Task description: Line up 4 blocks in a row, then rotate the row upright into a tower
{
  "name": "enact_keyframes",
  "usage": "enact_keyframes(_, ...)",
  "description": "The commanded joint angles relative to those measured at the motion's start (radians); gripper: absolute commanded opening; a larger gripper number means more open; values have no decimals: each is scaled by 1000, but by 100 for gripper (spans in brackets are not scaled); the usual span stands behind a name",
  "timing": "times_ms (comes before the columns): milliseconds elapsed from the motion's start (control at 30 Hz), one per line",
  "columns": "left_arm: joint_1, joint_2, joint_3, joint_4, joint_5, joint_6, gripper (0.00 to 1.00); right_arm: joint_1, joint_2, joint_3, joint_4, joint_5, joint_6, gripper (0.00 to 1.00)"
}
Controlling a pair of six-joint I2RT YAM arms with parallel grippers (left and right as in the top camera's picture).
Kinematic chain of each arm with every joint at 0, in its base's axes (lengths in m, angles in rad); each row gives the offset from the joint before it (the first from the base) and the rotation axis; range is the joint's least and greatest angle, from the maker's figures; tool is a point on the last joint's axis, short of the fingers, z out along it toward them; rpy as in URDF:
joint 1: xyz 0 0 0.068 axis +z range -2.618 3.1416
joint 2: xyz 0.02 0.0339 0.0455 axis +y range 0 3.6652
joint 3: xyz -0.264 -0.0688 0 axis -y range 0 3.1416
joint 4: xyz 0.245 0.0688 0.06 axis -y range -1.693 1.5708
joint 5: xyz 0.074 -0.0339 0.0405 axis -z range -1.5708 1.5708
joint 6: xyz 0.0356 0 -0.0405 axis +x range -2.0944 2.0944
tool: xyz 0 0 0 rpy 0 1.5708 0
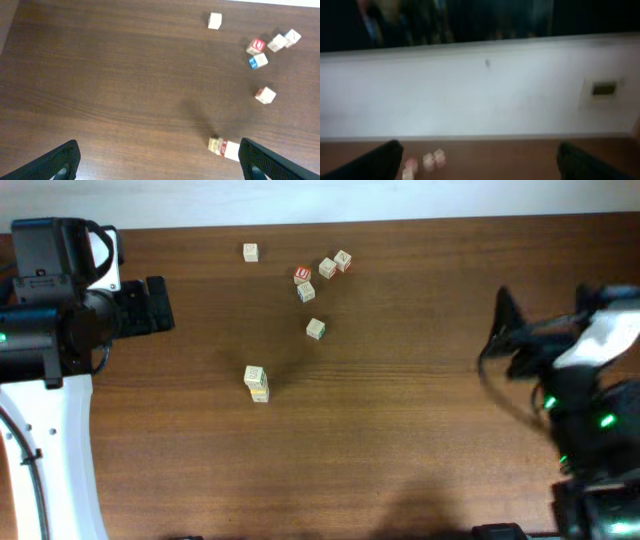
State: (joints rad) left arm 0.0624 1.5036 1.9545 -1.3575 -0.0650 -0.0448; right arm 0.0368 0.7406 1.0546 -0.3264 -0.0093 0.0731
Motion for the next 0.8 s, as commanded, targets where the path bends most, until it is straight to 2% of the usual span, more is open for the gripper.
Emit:
enact_keyframes(0,6,2,5,1,-10,5,99,-42,-288,-484,248,-70,-14,98)
enact_keyframes(100,6,2,5,1,-10,5,99,-57,-530,-845,406,-37,-14,98)
enact_keyframes(200,6,2,5,1,-10,5,99,-57,-682,-1052,476,-31,-13,98)
enact_keyframes(300,6,2,5,1,-10,5,99,-57,-733,-1049,375,35,-14,98)
enact_keyframes(400,6,2,5,1,-10,5,99,-56,-737,-1049,244,21,-14,98)
enact_keyframes(767,6,2,5,1,-11,5,99,-56,-735,-1049,245,18,-13,98)
